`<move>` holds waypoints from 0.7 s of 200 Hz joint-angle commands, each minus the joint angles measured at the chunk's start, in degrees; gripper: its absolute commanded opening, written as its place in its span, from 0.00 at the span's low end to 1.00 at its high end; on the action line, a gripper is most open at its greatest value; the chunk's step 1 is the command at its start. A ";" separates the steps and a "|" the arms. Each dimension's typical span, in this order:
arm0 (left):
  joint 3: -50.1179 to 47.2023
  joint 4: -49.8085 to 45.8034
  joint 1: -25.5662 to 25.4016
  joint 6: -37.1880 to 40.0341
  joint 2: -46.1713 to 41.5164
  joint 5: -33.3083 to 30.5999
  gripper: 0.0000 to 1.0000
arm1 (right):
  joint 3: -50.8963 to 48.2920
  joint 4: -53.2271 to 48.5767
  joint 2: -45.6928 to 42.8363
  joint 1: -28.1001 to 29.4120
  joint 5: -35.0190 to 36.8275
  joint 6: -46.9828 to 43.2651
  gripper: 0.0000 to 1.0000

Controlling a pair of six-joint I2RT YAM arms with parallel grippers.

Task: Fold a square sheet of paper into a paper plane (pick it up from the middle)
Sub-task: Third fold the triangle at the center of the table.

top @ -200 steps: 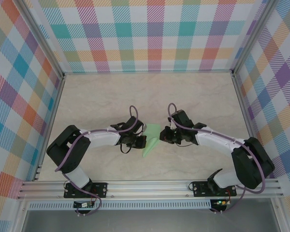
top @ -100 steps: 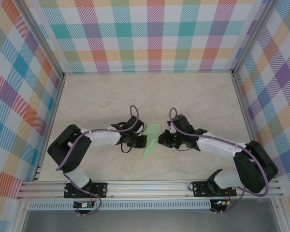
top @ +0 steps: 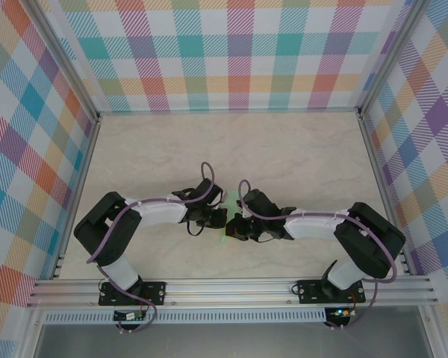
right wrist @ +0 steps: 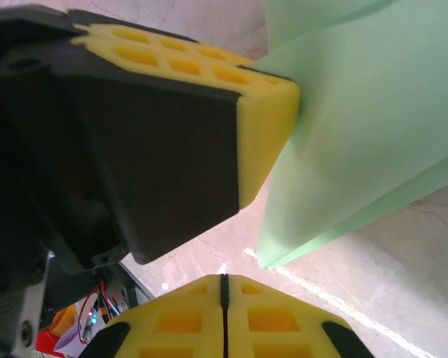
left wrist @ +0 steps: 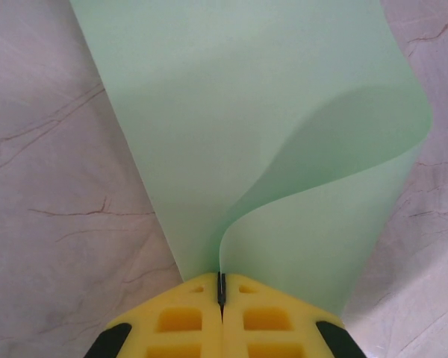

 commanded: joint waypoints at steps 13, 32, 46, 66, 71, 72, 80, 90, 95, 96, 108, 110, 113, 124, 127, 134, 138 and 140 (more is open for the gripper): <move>-0.53 -0.11 0.38 -0.38 2.18 0.81 0.00 | -0.34 5.76 1.78 1.50 0.09 3.23 0.06; -0.74 0.23 0.40 -0.49 2.18 1.01 0.00 | -1.80 9.09 2.67 1.85 -0.18 4.60 0.06; -0.89 0.24 0.41 -0.46 2.17 0.92 0.00 | -1.91 9.82 3.41 2.33 -0.14 5.19 0.06; -0.85 0.15 0.36 -0.33 2.20 1.00 0.00 | -1.99 9.66 4.01 3.00 0.77 5.16 0.05; -0.87 0.15 0.44 -0.32 2.17 1.06 0.00 | -2.08 9.60 4.15 3.00 1.03 5.16 0.05; -0.83 0.15 0.40 -0.36 2.18 1.03 0.00 | -2.16 9.67 4.19 3.00 1.02 5.20 0.05; -0.79 0.11 0.38 -0.33 2.10 1.00 0.00 | -2.55 10.49 4.60 3.00 1.09 5.45 0.05; -0.85 0.15 0.41 -0.32 2.02 1.02 0.00 | -3.22 11.86 4.98 3.00 1.13 5.90 0.05; -0.75 0.07 0.42 -0.31 1.97 1.01 0.00 | -3.37 12.27 5.23 3.02 1.18 5.95 0.05; -0.73 -0.02 0.43 -0.27 1.99 1.01 0.00 | -3.42 12.33 5.26 3.06 1.18 5.95 0.05; -0.73 0.00 0.36 -0.22 1.99 1.10 0.00 | -3.53 12.25 5.74 3.11 1.56 5.78 0.05; -0.80 -0.02 0.36 -0.22 2.01 1.10 0.00 | -3.59 12.33 5.91 3.07 1.60 5.73 0.05; -0.76 0.01 0.36 -0.22 2.01 1.09 0.00 | -3.70 12.73 6.08 3.02 1.62 5.85 0.05; -0.71 -0.02 0.40 -0.22 2.10 1.08 0.00 | -4.06 14.34 6.80 3.08 1.36 6.03 0.05; -0.70 -0.02 0.36 -0.18 2.18 1.18 0.00 | -4.04 14.74 6.94 3.05 1.41 6.10 0.05; -0.75 -0.02 0.43 -0.13 2.19 1.26 0.00 | -4.25 15.79 7.32 3.10 1.34 6.29 0.05; -0.75 -0.02 0.41 -0.13 2.19 1.27 0.00 | -4.40 16.37 7.47 3.08 1.28 6.38 0.05; -0.78 -0.02 0.37 -0.13 2.19 1.27 0.00 | -4.36 16.65 7.59 3.13 1.31 6.39 0.05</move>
